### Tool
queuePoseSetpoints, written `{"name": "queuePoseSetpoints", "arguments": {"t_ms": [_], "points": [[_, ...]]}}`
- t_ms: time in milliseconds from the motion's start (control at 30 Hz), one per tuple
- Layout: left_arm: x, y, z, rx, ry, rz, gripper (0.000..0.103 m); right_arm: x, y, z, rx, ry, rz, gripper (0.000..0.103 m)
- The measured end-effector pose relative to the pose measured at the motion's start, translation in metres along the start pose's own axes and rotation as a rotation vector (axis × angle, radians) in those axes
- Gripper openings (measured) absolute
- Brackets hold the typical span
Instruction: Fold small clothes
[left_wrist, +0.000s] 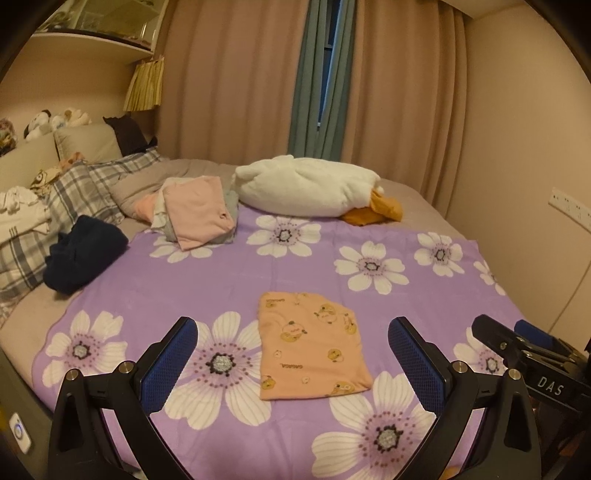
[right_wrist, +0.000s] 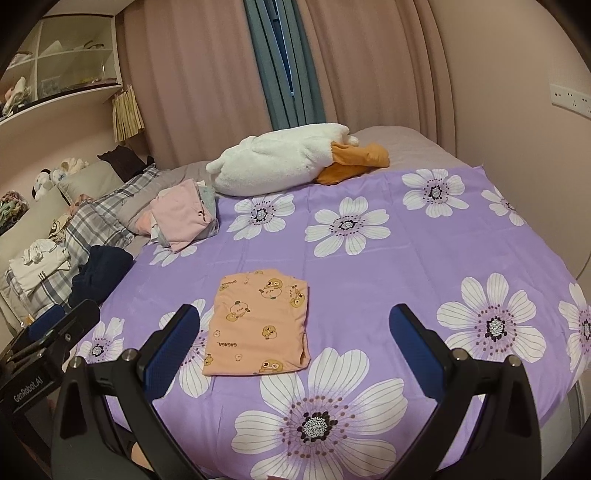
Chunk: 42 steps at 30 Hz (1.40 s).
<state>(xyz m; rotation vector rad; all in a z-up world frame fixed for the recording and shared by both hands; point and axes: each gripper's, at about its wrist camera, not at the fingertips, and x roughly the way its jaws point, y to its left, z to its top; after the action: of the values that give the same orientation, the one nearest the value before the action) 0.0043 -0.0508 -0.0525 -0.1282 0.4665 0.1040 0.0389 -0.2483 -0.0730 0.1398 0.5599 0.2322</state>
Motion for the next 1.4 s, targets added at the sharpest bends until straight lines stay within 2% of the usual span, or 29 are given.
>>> {"name": "queuePoseSetpoints", "arguments": {"t_ms": [600,1400], "points": [[0.002,0.006,0.002,-0.005,0.007,-0.022,0.102,0.000,0.005,0.002,-0.007,-0.007,-0.048,0.103],[0.004,0.007,-0.002,0.002,0.031,-0.015,0.102,0.005,0.013,0.001,-0.016,0.012,-0.053,0.103]]}}
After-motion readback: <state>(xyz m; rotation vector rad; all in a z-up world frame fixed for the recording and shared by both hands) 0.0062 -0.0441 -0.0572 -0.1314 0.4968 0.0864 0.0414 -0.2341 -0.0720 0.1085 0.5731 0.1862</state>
